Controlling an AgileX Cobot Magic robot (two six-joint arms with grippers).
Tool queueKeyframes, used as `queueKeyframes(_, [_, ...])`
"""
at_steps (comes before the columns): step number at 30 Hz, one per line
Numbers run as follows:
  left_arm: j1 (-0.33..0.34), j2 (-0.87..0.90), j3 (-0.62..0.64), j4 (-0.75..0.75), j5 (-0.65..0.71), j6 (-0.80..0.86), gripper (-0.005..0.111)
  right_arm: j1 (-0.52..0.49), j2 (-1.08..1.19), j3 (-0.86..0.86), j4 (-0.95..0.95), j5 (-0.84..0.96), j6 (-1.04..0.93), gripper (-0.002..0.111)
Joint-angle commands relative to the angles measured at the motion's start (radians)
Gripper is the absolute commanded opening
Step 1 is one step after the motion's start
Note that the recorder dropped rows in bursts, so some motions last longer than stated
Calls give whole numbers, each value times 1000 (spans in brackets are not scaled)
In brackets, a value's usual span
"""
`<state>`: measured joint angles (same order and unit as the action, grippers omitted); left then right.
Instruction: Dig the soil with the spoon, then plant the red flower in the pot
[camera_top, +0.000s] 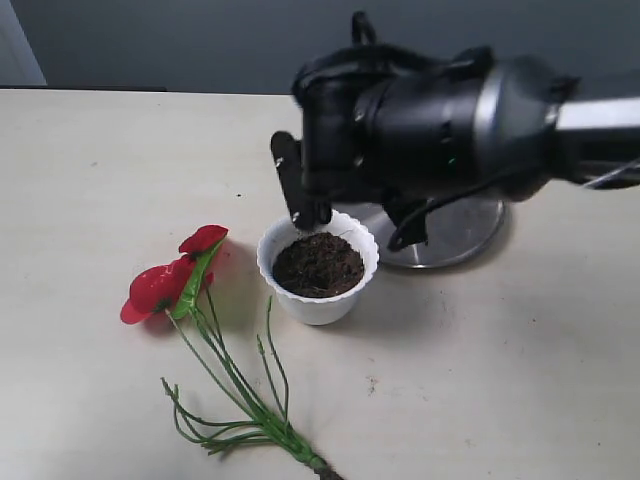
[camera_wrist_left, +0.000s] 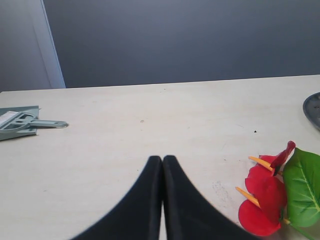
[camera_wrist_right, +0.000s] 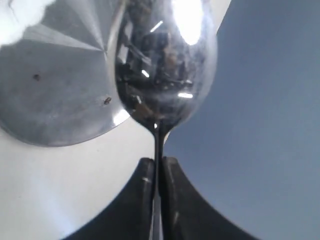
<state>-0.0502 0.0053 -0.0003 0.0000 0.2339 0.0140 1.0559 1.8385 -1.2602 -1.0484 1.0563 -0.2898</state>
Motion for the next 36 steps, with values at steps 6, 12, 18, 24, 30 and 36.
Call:
queueKeyframes(6, [0, -5, 0, 0, -3, -4, 0, 131, 194, -4, -143, 132, -74, -1])
queueKeyframes(12, [0, -5, 0, 0, -3, -4, 0, 184, 201, -3, -48, 87, -76, -1])
queueKeyframes(18, [0, -5, 0, 0, -3, -4, 0, 191, 256, -3, 3, 83, -87, -1])
queueKeyframes(24, [0, -5, 0, 0, -3, -4, 0, 191, 263, -3, 1, 87, -87, -1])
queueKeyframes(30, [0, -5, 0, 0, -3, -4, 0, 188, 255, -3, -118, 165, -87, -1])
queueKeyframes(36, [0, -5, 0, 0, -3, -4, 0, 188, 216, -3, -213, 165, -87, -1])
